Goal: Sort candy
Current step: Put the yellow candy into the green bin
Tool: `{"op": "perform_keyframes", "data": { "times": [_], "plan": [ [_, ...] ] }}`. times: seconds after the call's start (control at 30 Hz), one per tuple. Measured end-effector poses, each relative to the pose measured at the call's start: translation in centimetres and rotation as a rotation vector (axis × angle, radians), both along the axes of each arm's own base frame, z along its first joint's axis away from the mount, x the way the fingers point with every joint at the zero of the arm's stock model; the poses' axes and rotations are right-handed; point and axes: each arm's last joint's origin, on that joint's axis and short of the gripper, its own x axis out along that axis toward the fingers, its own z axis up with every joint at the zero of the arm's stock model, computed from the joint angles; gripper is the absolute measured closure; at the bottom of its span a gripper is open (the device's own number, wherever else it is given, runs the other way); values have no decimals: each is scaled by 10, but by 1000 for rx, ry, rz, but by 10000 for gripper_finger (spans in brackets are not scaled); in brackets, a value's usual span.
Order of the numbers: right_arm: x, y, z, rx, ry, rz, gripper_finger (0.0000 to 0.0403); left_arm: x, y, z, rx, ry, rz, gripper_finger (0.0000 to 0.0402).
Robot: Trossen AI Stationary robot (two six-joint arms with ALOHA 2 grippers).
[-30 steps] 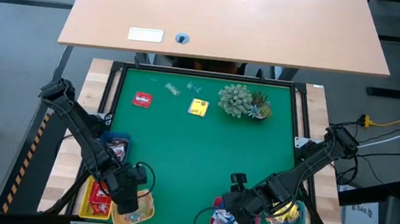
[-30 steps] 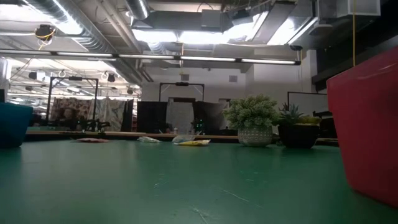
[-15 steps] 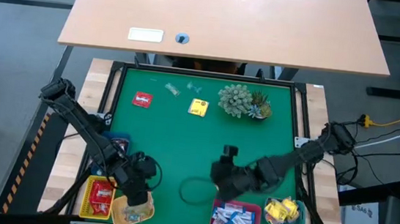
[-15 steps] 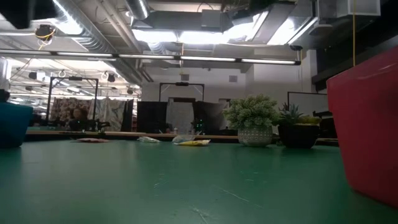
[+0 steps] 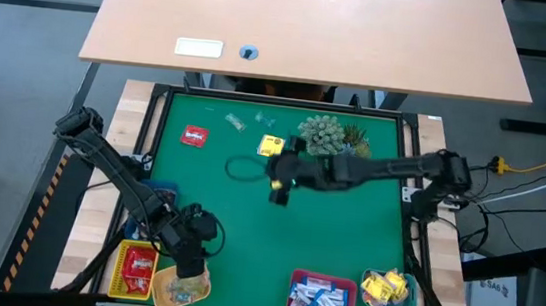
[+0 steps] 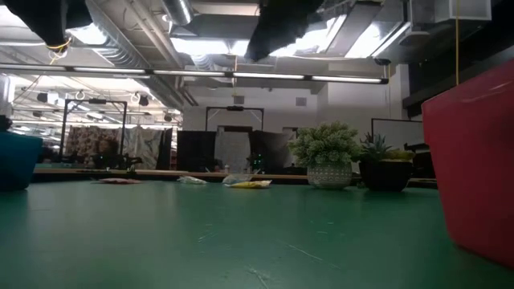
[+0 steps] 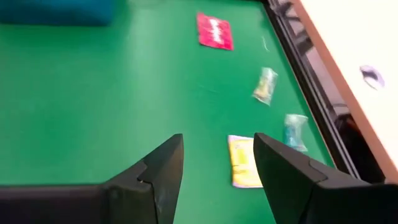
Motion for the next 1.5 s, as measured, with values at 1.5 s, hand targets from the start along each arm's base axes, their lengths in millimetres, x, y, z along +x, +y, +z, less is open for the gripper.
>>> {"op": "perform_keyframes", "data": {
  "times": [1.5],
  "plan": [
    [47,-132,-168,281,304,-142,226,0,-4,1,-21,-23,-6,202]
  ]
}}
